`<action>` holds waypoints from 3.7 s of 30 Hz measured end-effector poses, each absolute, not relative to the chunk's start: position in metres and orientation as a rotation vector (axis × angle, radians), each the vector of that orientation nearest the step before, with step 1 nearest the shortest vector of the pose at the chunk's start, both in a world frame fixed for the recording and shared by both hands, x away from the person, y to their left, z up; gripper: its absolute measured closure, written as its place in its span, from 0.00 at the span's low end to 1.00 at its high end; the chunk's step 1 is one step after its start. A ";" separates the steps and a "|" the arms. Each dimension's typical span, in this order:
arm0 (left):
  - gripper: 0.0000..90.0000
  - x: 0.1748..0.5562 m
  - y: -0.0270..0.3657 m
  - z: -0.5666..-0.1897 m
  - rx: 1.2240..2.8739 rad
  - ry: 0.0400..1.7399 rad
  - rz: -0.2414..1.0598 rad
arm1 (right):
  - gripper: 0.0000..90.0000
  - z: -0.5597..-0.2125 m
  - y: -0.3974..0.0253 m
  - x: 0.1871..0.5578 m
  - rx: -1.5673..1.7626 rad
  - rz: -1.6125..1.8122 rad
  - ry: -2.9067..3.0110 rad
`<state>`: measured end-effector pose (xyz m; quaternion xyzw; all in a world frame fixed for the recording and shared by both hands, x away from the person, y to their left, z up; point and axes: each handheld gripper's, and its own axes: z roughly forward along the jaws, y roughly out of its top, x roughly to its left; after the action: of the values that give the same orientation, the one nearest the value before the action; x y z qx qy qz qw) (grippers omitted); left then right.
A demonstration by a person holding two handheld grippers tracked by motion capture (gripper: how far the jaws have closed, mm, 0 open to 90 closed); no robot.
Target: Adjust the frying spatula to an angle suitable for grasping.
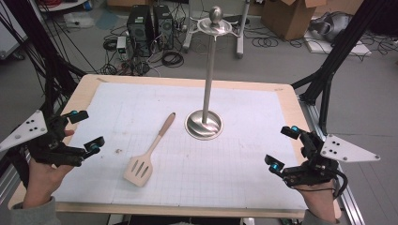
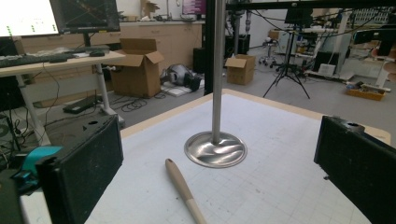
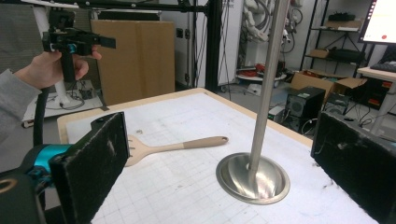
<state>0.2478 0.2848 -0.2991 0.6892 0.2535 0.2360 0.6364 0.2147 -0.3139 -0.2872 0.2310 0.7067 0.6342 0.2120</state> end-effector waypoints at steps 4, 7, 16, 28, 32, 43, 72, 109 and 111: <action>0.02 0.250 0.283 -0.302 1.583 0.593 0.543 | 0.03 -0.288 -0.314 0.216 0.641 1.764 1.969; 0.02 0.250 0.282 -0.304 1.587 0.599 0.543 | 0.03 -0.289 -0.314 0.216 0.644 1.765 1.969; 0.02 0.253 0.279 -0.304 1.583 0.604 0.547 | 0.03 -0.291 -0.316 0.217 0.657 1.755 1.965; 0.02 0.261 0.268 -0.312 1.602 0.619 0.537 | 0.03 -0.289 -0.317 0.210 0.660 1.759 1.948; 0.02 0.264 0.264 -0.316 1.614 0.624 0.531 | 0.03 -0.291 -0.318 0.212 0.667 1.758 1.952; 0.02 0.270 0.256 -0.327 1.628 0.653 0.521 | 0.03 -0.293 -0.319 0.212 0.666 1.767 1.951; 0.20 0.288 0.236 -0.360 1.733 0.712 0.439 | 0.03 -0.296 -0.317 0.216 0.691 1.762 1.964; 0.95 0.295 0.203 -0.391 1.948 0.750 0.512 | 0.03 -0.303 -0.312 0.221 0.688 1.745 2.019; 0.96 0.295 0.202 -0.392 1.951 0.745 0.515 | 0.03 -0.303 -0.311 0.222 0.686 1.745 2.018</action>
<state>0.2952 0.2021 -0.3924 0.7980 0.3049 0.2107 0.4753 0.2218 -0.3114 -0.3032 0.2444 0.7189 0.6216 0.1926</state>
